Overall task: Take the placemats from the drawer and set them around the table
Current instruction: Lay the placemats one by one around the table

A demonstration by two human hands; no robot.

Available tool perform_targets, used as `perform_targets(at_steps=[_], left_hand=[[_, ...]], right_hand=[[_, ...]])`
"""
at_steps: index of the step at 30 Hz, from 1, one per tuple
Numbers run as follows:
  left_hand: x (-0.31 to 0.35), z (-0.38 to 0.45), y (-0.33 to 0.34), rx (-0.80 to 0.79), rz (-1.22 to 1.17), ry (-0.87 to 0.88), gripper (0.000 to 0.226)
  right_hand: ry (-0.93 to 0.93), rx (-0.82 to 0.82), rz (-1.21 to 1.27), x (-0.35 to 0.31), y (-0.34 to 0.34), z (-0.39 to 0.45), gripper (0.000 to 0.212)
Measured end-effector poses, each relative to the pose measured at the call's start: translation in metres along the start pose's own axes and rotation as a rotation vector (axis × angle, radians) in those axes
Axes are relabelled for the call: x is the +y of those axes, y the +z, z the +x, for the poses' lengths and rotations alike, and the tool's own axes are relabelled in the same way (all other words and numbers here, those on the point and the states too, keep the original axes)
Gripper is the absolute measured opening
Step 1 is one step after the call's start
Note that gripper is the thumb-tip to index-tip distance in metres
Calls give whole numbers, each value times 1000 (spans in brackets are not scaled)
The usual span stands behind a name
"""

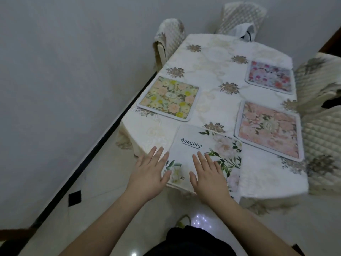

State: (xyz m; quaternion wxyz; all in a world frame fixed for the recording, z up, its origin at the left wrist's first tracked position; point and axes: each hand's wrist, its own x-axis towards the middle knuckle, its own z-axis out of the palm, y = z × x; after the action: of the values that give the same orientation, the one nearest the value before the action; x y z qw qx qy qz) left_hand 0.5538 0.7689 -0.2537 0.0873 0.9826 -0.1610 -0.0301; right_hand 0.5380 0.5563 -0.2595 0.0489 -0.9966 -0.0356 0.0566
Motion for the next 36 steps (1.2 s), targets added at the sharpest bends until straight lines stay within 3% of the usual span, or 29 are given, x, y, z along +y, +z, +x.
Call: perform_targets(at_steps=[5,11,16,25,36], left_hand=[[13,49,16,-39,35,69,62],[27,91,39,-118,39,104,69],[25,109,59,-190,79,135,67],[0,144,88,-276,89,297,67],[-30,155,113,-367,53,405,76]], right_hand=[[63,-17,46,36,4,21,61],[115,-81,131,72,19,39,80],[207,-148,139,89,25,43,63],[404,-179,149,94,55,41,74],[492,-221,227,93,68,40,73]])
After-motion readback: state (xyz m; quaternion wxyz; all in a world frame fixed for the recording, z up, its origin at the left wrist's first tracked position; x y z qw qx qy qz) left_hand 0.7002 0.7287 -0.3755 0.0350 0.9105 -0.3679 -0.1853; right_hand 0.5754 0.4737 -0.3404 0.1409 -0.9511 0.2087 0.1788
